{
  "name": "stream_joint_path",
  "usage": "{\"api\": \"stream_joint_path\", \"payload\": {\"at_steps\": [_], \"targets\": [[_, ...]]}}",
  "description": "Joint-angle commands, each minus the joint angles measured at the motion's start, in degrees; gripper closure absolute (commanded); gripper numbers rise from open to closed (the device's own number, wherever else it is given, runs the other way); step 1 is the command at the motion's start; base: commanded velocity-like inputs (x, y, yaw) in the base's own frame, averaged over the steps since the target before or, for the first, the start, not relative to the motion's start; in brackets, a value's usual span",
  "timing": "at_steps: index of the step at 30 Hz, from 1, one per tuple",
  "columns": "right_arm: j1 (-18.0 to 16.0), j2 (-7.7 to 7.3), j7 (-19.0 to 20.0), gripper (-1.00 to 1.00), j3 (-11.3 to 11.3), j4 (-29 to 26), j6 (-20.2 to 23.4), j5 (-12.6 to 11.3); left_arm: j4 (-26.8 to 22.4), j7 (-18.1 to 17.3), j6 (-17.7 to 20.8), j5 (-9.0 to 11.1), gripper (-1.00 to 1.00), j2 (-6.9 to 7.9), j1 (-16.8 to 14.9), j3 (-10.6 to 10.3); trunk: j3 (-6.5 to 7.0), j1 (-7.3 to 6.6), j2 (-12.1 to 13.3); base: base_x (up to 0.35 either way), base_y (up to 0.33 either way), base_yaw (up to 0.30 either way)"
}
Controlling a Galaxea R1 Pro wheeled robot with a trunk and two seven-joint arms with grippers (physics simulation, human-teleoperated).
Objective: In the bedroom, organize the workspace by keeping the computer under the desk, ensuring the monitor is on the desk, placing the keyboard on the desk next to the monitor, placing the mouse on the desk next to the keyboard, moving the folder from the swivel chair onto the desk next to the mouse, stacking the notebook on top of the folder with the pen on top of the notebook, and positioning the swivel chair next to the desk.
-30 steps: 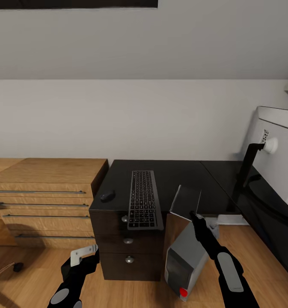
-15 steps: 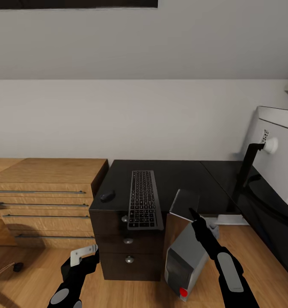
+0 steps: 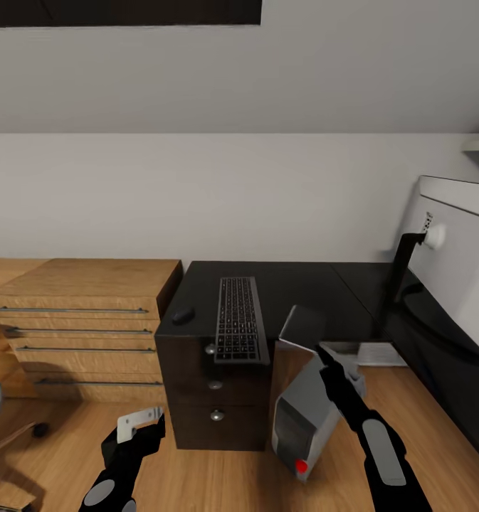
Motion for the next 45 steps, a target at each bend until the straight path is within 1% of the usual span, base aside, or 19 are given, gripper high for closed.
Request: {"api": "stream_joint_path", "payload": {"at_steps": [1, 6, 10, 14, 17, 18, 25, 29, 30, 31, 32, 33, 35, 37, 39, 40, 41, 43, 45], "targets": [[-0.05, 0.07, 0.12, -1.0, -0.27, -0.05, 0.53, -0.39, -0.08, 0.43, 0.14, 0.54, -1.0, 0.01, -0.01, -0.07, -0.04, -0.04, -0.03, -0.305, 0.0, 0.0], [-0.05, -0.05, 0.27, -1.0, -0.44, -0.41, -0.32, -0.4, -0.05, 0.42, 0.14, 0.54, -1.0, 0.01, -0.01, -0.07, -0.04, -0.04, -0.03, -0.109, 0.0, 0.0], [-0.05, -0.09, 0.42, -1.0, -0.6, -2.24, -0.98, -0.4, -0.05, 0.43, 0.2, 0.56, -1.0, 0.01, -0.01, -0.07, 0.68, -0.92, 1.58, -0.012, 0.0, 0.0], [-0.01, -0.1, 0.54, -1.0, -0.68, -5.82, -1.11, -0.33, 0.19, 0.43, 0.16, 0.55, -1.0, -0.05, -0.01, -0.07, 1.39, -1.79, 3.18, -0.004, 0.0, 0.0], [0.16, -0.17, 0.44, -1.0, -0.74, -9.24, -1.15, -0.17, 1.46, 0.47, 0.1, 0.5, -1.0, -0.1, -0.01, -0.18, 1.93, -2.45, 4.39, -0.001, 0.0, 0.0], [0.68, -0.42, 0.33, -1.0, -0.82, -10.79, -1.16, -0.06, 2.68, 0.48, 0.07, 0.48, -1.0, -0.09, -0.01, -0.2, 2.11, -2.67, 4.79, 0.0, 0.0, 0.0], [2.41, -1.89, -0.24, -1.0, -0.89, -14.76, -1.11, 0.18, 6.41, 0.64, 0.17, 0.53, -1.0, -0.11, -0.01, -0.17, 3.37, -4.21, 7.59, 0.0, 0.0, 0.0], [2.99, -2.83, -1.8, -1.0, -0.88, -16.69, -0.82, 1.1, 8.55, 0.6, 0.21, 0.54, -1.0, -0.18, -0.06, -0.16, 4.09, -5.09, 9.2, 0.0, 0.0, 0.0], [3.09, -3.38, -2.23, -1.0, -0.85, -17.02, -0.66, 1.61, 8.97, 0.55, 0.21, 0.54, -1.0, -0.2, -0.07, -0.16, 4.27, -5.31, 9.6, 0.0, 0.0, 0.0], [3.23, -4.88, -2.88, -1.0, -0.71, -17.51, -0.21, 2.91, 9.77, 0.44, 0.2, 0.54, -1.0, -0.25, -0.08, -0.18, 4.45, -5.53, 10.0, 0.0, 0.0, 0.0], [3.39, -8.34, -3.59, -1.0, -0.16, -18.09, 0.86, 5.23, 12.12, 0.26, 0.19, 0.56, -1.0, -0.24, -0.09, -0.21, 4.62, -5.75, 10.4, 0.0, 0.0, 0.0], [3.42, -9.12, -3.73, -1.0, 0.13, -18.22, 1.06, 5.72, 13.58, 0.27, 0.19, 0.6, -1.0, -0.19, -0.09, -0.17, 4.8, -5.97, 10.8, 0.0, 0.0, 0.0], [3.44, -9.71, -3.82, -1.0, 0.33, -18.3, 1.21, 6.07, 15.52, 0.31, 0.15, 0.64, -1.0, -0.13, -0.1, -0.09, 5.16, -6.41, 11.61, 0.0, 0.0, 0.0], [3.46, -11.62, -3.92, -1.0, 0.61, -18.39, 1.64, 6.57, 21.41, 0.29, -0.22, 0.71, -1.0, 0.07, -0.1, 0.15, 5.52, -6.85, 12.41, 0.0, 0.0, 0.0], [3.46, -12.76, -3.96, -1.0, 0.92, -18.32, 2.21, 6.73, 23.87, 0.26, -0.41, 0.68, -1.0, 0.09, -0.1, 0.2, 5.88, -7.29, 13.21, 0.0, 0.0, 0.0], [3.43, -14.75, -4.12, -1.0, 2.35, -18.21, 3.75, 7.57, 26.8, 0.21, -0.96, 0.65, -1.0, 0.07, -0.1, 0.22, 6.06, -7.51, 13.61, 0.0, 0.0, 0.0], [3.37, -16.02, -4.32, -1.0, 3.85, -18.03, 4.64, 8.96, 28.04, 0.2, -1.72, 0.64, -1.0, 0.05, -0.1, 0.24, 6.24, -7.72, 14.01, 0.0, 0.0, 0.0], [3.21, -16.99, -4.96, -1.0, 5.44, -17.7, 5.14, 11.17, 28.91, 0.18, -2.77, 0.65, -1.0, 0.03, -0.1, 0.26, 6.6, -8.16, 14.81, 0.0, 0.0, 0.0], [2.85, -17.62, -6.29, -1.0, 6.69, -16.7, 5.31, 14.22, 29.76, 0.15, -3.91, 0.68, -1.0, 0.03, -0.1, 0.23, 6.96, -8.6, 15.62, 0.0, 0.0, 0.0]]}}
